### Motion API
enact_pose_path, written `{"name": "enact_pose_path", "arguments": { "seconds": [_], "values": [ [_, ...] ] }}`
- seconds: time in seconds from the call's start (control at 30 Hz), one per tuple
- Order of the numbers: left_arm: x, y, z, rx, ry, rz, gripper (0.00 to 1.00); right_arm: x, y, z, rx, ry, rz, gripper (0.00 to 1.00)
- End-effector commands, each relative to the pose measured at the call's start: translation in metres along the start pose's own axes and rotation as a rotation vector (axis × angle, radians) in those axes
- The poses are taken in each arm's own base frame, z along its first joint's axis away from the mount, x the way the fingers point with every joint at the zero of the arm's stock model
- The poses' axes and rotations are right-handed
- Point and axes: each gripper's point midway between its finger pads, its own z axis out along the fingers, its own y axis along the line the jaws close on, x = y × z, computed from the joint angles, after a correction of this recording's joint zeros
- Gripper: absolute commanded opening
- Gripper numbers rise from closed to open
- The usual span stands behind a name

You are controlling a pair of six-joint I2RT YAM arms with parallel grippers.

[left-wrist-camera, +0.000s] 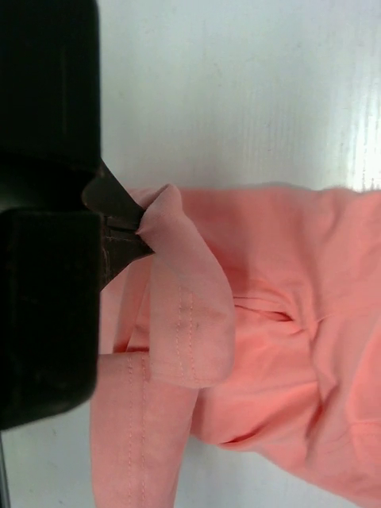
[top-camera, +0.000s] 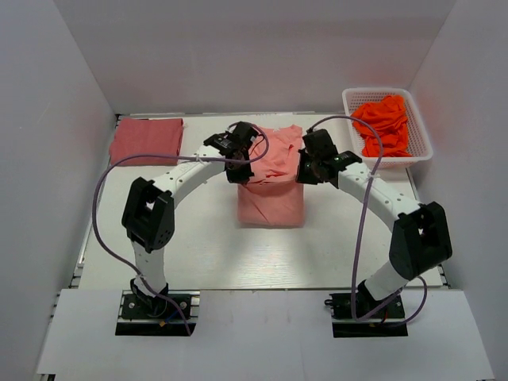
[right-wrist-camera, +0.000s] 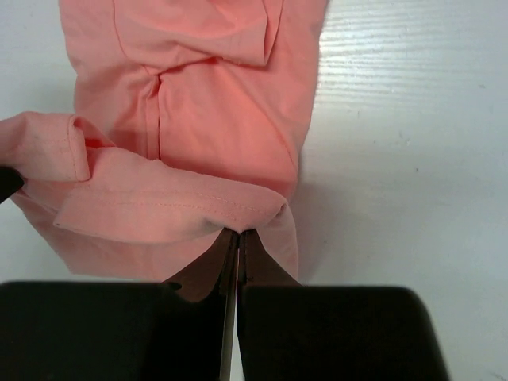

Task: Fold and stack the t-shirts
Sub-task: Fold the folded rectangular tshirt in 1/3 of the way, then grab one side of the 2/3 rectangular tshirt with both arms

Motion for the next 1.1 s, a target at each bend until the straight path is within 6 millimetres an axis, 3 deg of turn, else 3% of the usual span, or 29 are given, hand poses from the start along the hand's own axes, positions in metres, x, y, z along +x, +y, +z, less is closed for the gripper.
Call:
{"name": "enact_pose_path", "arguments": {
  "seconds": [0.0, 0.37, 0.43, 0.47, 0.57, 0.6, 0.63, 0.67, 0.7, 0.73, 0.77, 0.8, 0.87, 0.9, 0.93, 0.97, 1.0, 1.03, 1.07],
  "values": [
    [-0.027, -0.006, -0.002, 0.049, -0.042, 0.008, 0.00, -0.033, 0.010, 0.009, -0.070, -0.067, -0.009, 0.00],
    [-0.045, -0.008, 0.043, 0.093, -0.042, 0.038, 0.04, -0.049, 0.005, 0.060, -0.154, 0.007, 0.007, 0.00],
    [-0.048, -0.010, 0.056, 0.103, -0.024, 0.041, 0.08, -0.051, 0.005, 0.075, -0.154, 0.031, 0.028, 0.00],
    [-0.058, -0.013, 0.057, 0.119, -0.041, 0.031, 0.10, -0.051, 0.001, 0.079, -0.152, 0.045, 0.047, 0.00],
    [-0.068, -0.010, 0.075, 0.108, -0.027, 0.013, 0.26, -0.062, 0.000, 0.095, -0.161, 0.059, 0.104, 0.00],
    [-0.090, -0.011, 0.071, 0.123, -0.071, 0.015, 0.50, -0.075, 0.000, 0.102, -0.166, 0.040, 0.119, 0.08],
    [-0.103, -0.010, 0.071, 0.128, -0.093, 0.017, 0.59, -0.083, -0.003, 0.105, -0.166, 0.024, 0.134, 0.20],
    [-0.133, -0.005, 0.062, 0.132, -0.154, -0.012, 0.68, -0.092, -0.002, 0.113, -0.172, -0.002, 0.159, 0.46],
    [-0.144, 0.001, 0.069, 0.125, -0.167, -0.011, 0.83, -0.124, -0.002, 0.106, -0.188, -0.069, 0.170, 0.50],
    [-0.160, 0.001, 0.067, 0.148, -0.199, -0.016, 1.00, -0.130, -0.003, 0.110, -0.193, -0.078, 0.176, 0.52],
    [-0.187, 0.005, 0.054, 0.176, -0.252, -0.041, 1.00, -0.136, -0.004, 0.112, -0.196, -0.083, 0.187, 0.59],
    [-0.194, 0.007, 0.051, 0.192, -0.259, -0.038, 1.00, -0.156, 0.001, 0.102, -0.236, -0.114, 0.188, 0.62],
    [-0.202, 0.012, 0.044, 0.225, -0.257, -0.037, 1.00, -0.162, 0.007, 0.090, -0.274, -0.129, 0.172, 0.72],
    [-0.201, 0.011, 0.036, 0.237, -0.261, -0.035, 1.00, -0.144, 0.005, 0.094, -0.272, -0.096, 0.150, 0.74],
    [-0.195, 0.010, 0.032, 0.257, -0.255, -0.019, 1.00, -0.148, 0.011, 0.073, -0.305, -0.118, 0.133, 0.78],
    [-0.175, 0.017, 0.024, 0.263, -0.225, -0.005, 1.00, -0.111, 0.000, 0.084, -0.279, -0.040, 0.142, 0.87],
    [-0.165, 0.017, 0.018, 0.283, -0.220, 0.012, 1.00, -0.101, 0.000, 0.082, -0.293, -0.026, 0.136, 0.90],
    [-0.154, 0.008, 0.012, 0.331, -0.216, 0.040, 1.00, -0.100, 0.002, 0.066, -0.318, -0.039, 0.120, 0.90],
    [-0.123, 0.011, 0.006, 0.341, -0.171, 0.062, 1.00, -0.057, -0.010, 0.066, -0.300, 0.036, 0.131, 0.90]
  ]
}}
